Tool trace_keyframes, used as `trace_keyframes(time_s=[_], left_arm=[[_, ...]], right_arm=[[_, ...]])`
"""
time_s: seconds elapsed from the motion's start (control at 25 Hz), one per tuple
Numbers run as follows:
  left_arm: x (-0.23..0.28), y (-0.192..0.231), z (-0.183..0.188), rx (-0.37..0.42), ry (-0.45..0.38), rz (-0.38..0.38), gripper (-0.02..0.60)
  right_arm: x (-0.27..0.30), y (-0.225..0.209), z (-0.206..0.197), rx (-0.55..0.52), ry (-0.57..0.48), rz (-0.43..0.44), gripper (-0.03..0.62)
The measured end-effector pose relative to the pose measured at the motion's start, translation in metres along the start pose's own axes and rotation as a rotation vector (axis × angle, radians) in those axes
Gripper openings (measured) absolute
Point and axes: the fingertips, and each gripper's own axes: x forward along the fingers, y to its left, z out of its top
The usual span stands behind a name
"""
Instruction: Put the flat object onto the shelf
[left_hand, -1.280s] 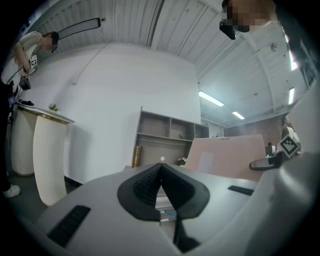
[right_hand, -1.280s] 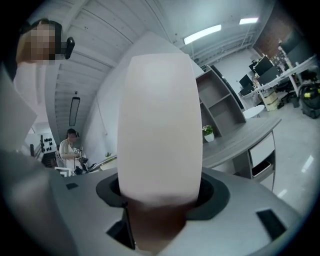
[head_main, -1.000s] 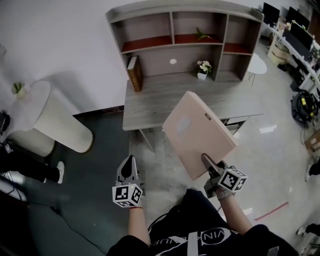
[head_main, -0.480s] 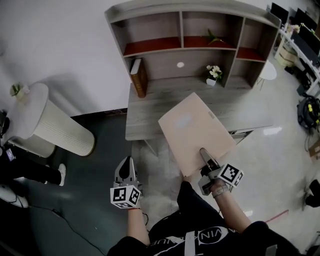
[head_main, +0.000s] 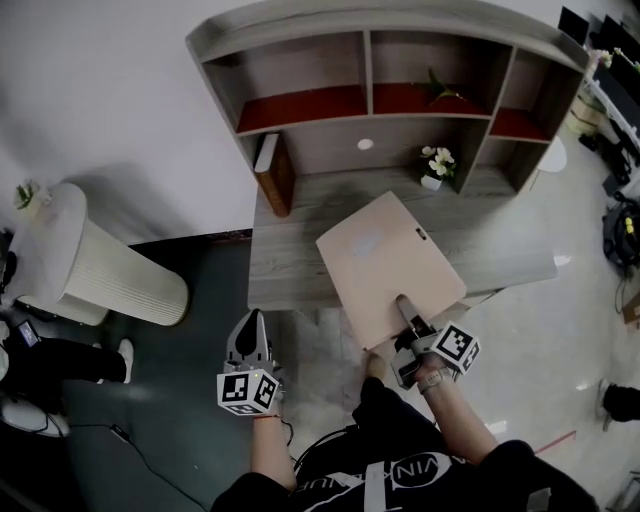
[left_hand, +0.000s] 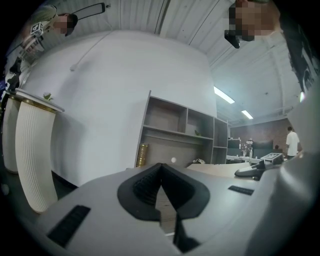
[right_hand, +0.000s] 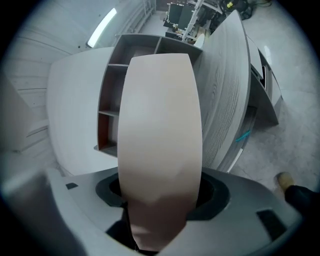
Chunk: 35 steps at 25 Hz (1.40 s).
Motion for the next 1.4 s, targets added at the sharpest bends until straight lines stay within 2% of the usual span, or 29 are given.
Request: trace_keyframes(time_s=[0.56,0.76,1.12,1.4], left_arm=[[0.091,0.001,-0.004,-0.012,0.033,-0.011,-0.012],[0.117,-0.003,-0.005,-0.018,0.034,-0.022,-0.012],[0.129,-0.007,-0.022,-0.029,0.089,-0.048,-0.012],[0.137,0.000,-0.025,-0.042,0.118,-0.070,-0.012]], right_arm=[[0.070,-0.017,0.049,0.103,-0.005,-0.017,0.296],[0.091,-0.026,0.063,0.177,-0.025,-0.012,0.298],[0.111,-0.035,0.066,0.350,-0.092,-0.025,0.299],[0.135,-0.031,0.068,0.376,-0.132,-0.045,0.299]])
